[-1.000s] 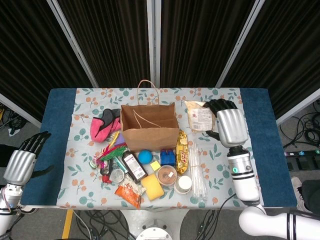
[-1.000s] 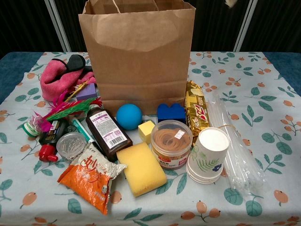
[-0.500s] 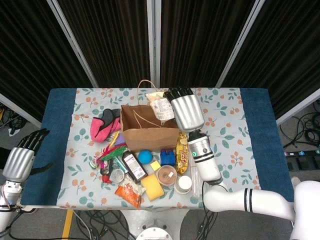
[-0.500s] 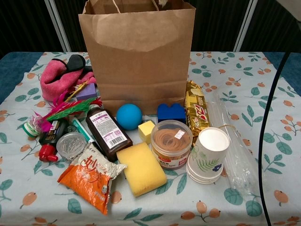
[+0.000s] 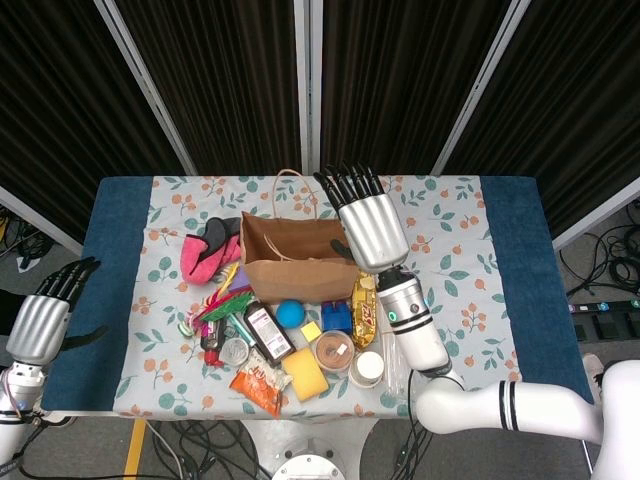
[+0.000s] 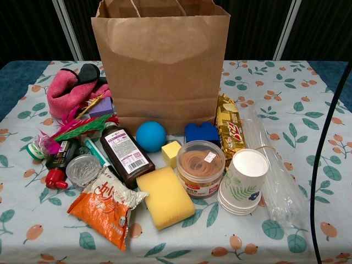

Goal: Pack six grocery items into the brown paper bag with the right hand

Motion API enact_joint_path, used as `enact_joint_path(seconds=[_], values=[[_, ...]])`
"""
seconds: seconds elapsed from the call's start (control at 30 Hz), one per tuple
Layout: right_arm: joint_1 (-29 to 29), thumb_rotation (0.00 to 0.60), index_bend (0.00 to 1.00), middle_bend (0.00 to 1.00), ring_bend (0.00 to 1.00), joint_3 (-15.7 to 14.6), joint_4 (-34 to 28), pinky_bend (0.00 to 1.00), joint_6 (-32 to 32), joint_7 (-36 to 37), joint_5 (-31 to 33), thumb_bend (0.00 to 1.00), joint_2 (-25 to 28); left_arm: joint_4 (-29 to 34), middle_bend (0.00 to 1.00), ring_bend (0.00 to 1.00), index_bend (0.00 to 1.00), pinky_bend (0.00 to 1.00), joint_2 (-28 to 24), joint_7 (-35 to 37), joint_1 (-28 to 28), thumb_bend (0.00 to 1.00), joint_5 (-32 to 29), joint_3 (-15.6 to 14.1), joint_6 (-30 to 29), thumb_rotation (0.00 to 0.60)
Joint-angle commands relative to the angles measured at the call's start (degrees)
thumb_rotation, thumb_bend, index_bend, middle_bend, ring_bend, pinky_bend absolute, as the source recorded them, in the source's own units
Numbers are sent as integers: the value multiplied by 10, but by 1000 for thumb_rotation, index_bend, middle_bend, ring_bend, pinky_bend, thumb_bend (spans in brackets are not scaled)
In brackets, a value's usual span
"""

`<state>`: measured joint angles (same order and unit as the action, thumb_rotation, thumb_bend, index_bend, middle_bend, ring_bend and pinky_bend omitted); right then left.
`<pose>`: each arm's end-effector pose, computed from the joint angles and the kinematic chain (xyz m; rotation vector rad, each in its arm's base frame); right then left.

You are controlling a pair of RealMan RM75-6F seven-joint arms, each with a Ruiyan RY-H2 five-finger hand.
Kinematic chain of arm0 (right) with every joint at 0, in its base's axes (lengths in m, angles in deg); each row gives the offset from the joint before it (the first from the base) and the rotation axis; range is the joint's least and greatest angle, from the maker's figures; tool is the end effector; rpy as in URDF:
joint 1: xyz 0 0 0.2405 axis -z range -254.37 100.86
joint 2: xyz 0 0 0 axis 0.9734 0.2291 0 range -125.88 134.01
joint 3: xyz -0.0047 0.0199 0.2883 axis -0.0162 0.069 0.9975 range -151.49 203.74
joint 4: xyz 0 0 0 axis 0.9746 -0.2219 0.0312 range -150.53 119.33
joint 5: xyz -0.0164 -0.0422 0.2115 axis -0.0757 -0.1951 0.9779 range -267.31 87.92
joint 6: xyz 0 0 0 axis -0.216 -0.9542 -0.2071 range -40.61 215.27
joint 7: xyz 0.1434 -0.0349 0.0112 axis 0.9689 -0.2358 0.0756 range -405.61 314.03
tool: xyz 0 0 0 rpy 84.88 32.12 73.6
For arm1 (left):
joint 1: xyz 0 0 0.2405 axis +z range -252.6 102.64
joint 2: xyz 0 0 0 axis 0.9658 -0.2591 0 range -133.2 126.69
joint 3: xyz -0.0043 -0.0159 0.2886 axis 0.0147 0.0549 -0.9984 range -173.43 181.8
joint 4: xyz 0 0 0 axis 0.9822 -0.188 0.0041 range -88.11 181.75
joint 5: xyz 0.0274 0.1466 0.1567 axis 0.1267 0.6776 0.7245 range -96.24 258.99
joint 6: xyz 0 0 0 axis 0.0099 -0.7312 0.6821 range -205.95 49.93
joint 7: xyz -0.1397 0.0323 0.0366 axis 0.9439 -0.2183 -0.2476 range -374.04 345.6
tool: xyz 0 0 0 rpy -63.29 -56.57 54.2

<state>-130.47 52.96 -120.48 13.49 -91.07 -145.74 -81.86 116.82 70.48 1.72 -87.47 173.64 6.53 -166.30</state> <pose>-0.0019 -0.3859 0.0753 1.5926 -0.5814 1.2812 -0.3584 0.2394 0.1459 -1.5021 -0.7930 -1.1225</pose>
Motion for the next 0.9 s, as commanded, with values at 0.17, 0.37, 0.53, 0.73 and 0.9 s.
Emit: enact_joint_path(seconds=[0.17,0.37,0.53,0.73,0.9], values=[[66,600,132,148,67,-55,-142,81,-44,-20,-20,0,84,13,199,149,146,227,-5,-5,0,135,4,-2,-4,600],[151,600,132,157,71,-178,-287,81,-49,-47,6,0,185,23,199,150,146,227,-8,-13,3,136,5,-6,-2,600],[189,600,132,147,71,-254,-282,81,-15,-10,-8,0,191,24,199,149,146,227,-6,-18,3,136,4,-7,1,600],[198,600,132,142,71,-297,-208,81,37,13,-9,0,140,22,199,149,146,227,-5,-20,4,135,3,-8,2,600],[188,600,132,143,71,-308,-183,80,63,-3,-13,0,103,19,199,150,146,227,-6,-19,7,135,-1,-7,1,600]])
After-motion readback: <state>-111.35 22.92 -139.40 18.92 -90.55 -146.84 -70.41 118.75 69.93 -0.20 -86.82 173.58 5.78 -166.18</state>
